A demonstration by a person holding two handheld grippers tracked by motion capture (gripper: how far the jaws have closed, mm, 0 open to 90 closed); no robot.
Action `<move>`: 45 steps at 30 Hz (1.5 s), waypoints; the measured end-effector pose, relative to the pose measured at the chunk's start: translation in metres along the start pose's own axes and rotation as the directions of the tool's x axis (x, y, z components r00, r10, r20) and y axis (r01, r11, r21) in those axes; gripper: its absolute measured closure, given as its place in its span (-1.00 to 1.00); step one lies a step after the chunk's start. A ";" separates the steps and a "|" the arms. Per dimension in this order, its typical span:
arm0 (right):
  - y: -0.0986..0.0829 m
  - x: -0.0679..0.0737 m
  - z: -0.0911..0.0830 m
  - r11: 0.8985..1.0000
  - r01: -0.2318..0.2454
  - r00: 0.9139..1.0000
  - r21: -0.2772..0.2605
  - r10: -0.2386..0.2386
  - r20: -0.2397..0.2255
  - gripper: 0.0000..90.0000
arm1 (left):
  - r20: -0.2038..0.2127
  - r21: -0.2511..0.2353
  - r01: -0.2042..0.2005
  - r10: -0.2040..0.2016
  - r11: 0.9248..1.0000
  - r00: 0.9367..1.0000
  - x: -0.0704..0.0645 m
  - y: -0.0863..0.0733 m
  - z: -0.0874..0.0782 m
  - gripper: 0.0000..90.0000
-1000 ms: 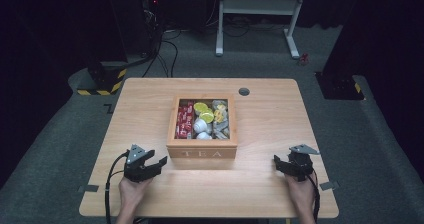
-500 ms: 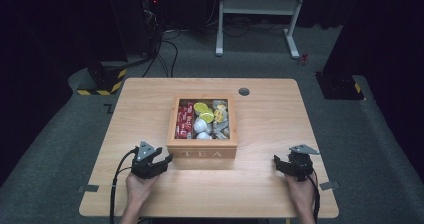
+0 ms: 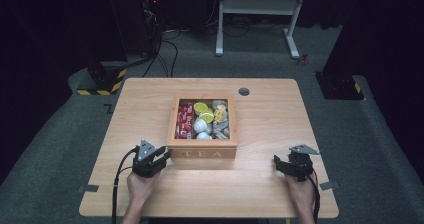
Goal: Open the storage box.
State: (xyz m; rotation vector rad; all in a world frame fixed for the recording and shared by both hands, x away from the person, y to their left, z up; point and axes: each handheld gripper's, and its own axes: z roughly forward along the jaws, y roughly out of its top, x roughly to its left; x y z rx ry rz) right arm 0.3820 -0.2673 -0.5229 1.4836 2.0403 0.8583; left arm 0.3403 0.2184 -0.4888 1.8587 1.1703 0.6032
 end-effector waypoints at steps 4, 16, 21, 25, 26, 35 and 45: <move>0.000 0.000 0.000 1.000 0.000 1.000 0.000 0.000 0.000 -0.40 | 0.001 0.002 -0.015 0.015 1.000 1.000 -0.002 0.003 0.000 0.62; 0.000 0.000 0.000 1.000 0.000 1.000 0.000 0.000 0.000 -0.40 | -0.007 -0.002 -0.022 0.022 1.000 1.000 -0.001 0.010 -0.003 0.77; 0.000 0.000 0.000 1.000 0.000 1.000 0.000 0.000 0.000 -0.41 | -0.007 0.000 -0.012 0.012 1.000 1.000 -0.002 0.010 -0.003 0.78; 0.000 0.000 0.000 1.000 0.000 1.000 0.000 0.000 0.000 -0.40 | -0.001 0.000 -0.004 0.004 1.000 1.000 -0.001 0.010 -0.003 0.78; 0.000 0.000 0.000 1.000 0.000 1.000 0.000 0.000 0.000 -0.40 | -0.001 0.000 -0.002 0.002 1.000 1.000 -0.001 0.010 -0.003 0.78; 0.000 0.000 0.000 1.000 0.000 1.000 0.000 0.000 0.000 -0.40 | 0.004 -0.005 0.007 -0.007 1.000 1.000 0.000 0.011 -0.004 0.79; 0.000 0.000 0.000 1.000 0.000 1.000 0.000 0.000 0.000 -0.41 | -0.001 -0.007 0.001 -0.001 1.000 1.000 -0.001 0.013 -0.006 0.82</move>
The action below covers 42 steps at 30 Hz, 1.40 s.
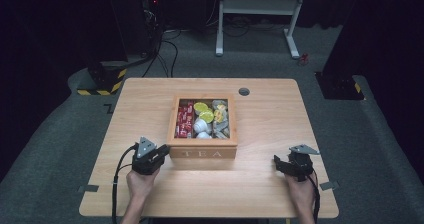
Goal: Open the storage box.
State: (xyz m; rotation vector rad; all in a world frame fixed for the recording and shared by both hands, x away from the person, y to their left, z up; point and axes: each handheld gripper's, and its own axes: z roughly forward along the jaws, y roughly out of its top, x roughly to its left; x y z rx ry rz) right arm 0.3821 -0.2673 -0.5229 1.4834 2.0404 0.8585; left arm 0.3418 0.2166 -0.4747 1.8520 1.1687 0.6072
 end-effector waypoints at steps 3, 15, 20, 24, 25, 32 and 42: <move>0.000 0.000 0.000 1.000 0.000 1.000 0.000 0.000 0.000 -0.40 | 0.003 -0.002 -0.001 0.001 1.000 1.000 0.000 0.002 -0.001 0.84; 0.000 0.000 0.000 1.000 0.000 1.000 0.000 0.000 0.000 -0.40 | 0.017 -0.010 0.028 -0.028 1.000 0.999 0.002 0.006 -0.002 0.86; 0.000 0.000 0.000 1.000 0.000 1.000 0.000 0.000 0.000 -0.40 | 0.024 -0.025 0.046 -0.046 0.999 0.999 0.002 0.011 -0.005 0.86; 0.000 0.000 0.000 1.000 0.000 1.000 0.000 0.000 0.000 -0.41 | 0.042 -0.038 0.074 -0.073 0.997 0.996 0.004 0.013 -0.005 0.86; 0.000 0.000 0.000 1.000 0.000 1.000 0.000 0.000 0.000 -0.41 | 0.045 -0.038 0.079 -0.077 0.996 0.996 0.004 0.013 -0.005 0.86; 0.000 0.000 0.000 1.000 0.000 1.000 0.000 0.000 0.000 -0.40 | 0.047 -0.048 0.085 -0.083 0.995 0.995 0.005 0.018 -0.004 0.86; 0.000 0.000 0.000 1.000 0.000 1.000 0.000 0.000 0.000 -0.40 | 0.050 -0.059 0.085 -0.082 0.995 0.995 0.006 0.029 -0.004 0.86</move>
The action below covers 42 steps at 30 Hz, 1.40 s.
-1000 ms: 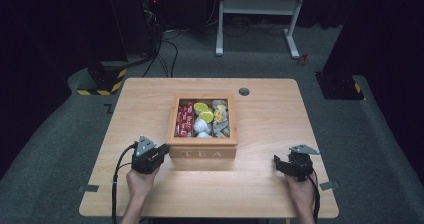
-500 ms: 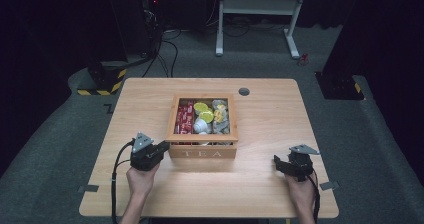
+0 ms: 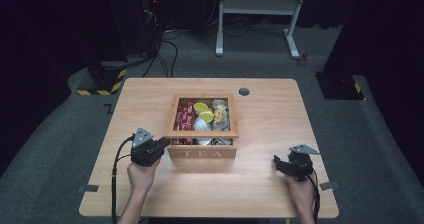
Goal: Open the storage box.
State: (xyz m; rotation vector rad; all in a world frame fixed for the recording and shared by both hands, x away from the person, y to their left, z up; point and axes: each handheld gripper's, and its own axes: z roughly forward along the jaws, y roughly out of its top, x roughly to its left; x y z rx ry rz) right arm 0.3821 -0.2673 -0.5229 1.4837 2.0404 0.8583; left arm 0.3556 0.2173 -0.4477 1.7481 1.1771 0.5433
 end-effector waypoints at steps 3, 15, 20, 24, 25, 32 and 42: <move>0.000 0.000 0.000 1.000 0.003 1.000 -0.001 -0.003 0.000 -0.41 | 0.000 -0.003 0.003 -0.003 1.000 1.000 0.000 0.002 0.000 0.86; 0.000 0.000 0.000 1.000 0.004 1.000 -0.003 -0.004 0.000 -0.41 | -0.007 -0.011 -0.003 0.003 1.000 1.000 0.000 0.014 0.000 0.85; 0.000 0.000 0.000 1.000 0.000 1.000 -0.002 0.000 0.003 -0.40 | -0.003 -0.016 -0.004 0.004 1.000 1.000 0.001 0.019 0.001 0.85; 0.000 0.001 0.000 1.000 0.000 1.000 -0.002 0.000 0.003 -0.40 | 0.002 -0.021 0.000 0.000 1.000 1.000 0.001 0.023 0.001 0.86; 0.000 0.001 0.000 1.000 0.000 1.000 -0.002 0.000 0.003 -0.40 | 0.004 -0.021 0.003 -0.003 1.000 1.000 0.002 0.023 0.001 0.86; 0.000 0.001 0.000 1.000 -0.002 1.000 -0.003 0.002 0.003 -0.40 | 0.009 -0.012 0.008 -0.008 1.000 1.000 0.002 0.029 0.003 0.85; 0.000 0.001 0.000 1.000 0.004 1.000 -0.006 -0.004 -0.002 -0.36 | 0.024 -0.011 0.026 -0.025 1.000 0.999 0.004 0.031 0.003 0.85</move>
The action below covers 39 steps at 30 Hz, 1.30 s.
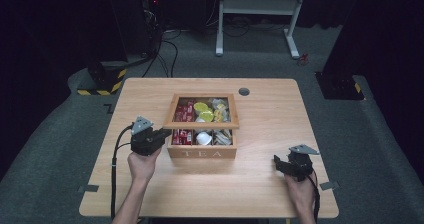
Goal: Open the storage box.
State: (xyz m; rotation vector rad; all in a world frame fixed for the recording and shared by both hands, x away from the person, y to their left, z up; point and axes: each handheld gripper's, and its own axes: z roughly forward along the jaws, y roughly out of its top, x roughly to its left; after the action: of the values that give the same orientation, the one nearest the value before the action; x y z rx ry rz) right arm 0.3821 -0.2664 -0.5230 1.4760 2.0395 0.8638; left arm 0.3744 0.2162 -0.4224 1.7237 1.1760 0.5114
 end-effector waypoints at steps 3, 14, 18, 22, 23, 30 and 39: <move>0.000 0.000 0.000 1.000 0.001 1.000 -0.001 -0.001 -0.001 -0.35 | -0.003 0.003 -0.002 0.002 1.000 1.000 0.000 0.001 0.000 0.86; 0.001 0.002 -0.001 1.000 -0.001 1.000 0.000 0.001 -0.012 -0.18 | -0.002 0.001 0.001 -0.001 1.000 1.000 0.000 0.007 -0.001 0.85; 0.002 0.002 -0.002 1.000 -0.030 0.998 -0.005 0.029 -0.061 -0.14 | 0.001 -0.003 0.009 -0.009 1.000 1.000 0.000 0.007 -0.001 0.85; 0.005 0.005 -0.004 1.000 -0.011 0.995 -0.005 0.011 -0.100 -0.13 | 0.001 -0.003 0.010 -0.010 1.000 1.000 0.000 0.009 -0.001 0.85; 0.006 0.005 -0.005 1.000 -0.005 0.994 -0.011 0.004 -0.107 -0.12 | 0.002 -0.002 0.009 -0.009 1.000 1.000 0.000 0.009 -0.001 0.85; 0.019 0.017 -0.010 0.999 0.019 0.984 -0.038 -0.025 -0.174 -0.10 | 0.002 -0.004 0.010 -0.010 1.000 1.000 0.001 0.011 -0.001 0.85; 0.033 0.027 -0.014 0.997 0.017 0.968 -0.081 -0.037 -0.246 0.00 | 0.006 -0.005 0.015 -0.015 1.000 1.000 0.001 0.011 -0.001 0.85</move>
State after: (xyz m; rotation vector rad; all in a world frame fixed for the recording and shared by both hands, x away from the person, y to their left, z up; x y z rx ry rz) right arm 0.3860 -0.2366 -0.4901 1.3513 2.1683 1.1540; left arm 0.3793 0.2166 -0.4124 1.7095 1.1821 0.4992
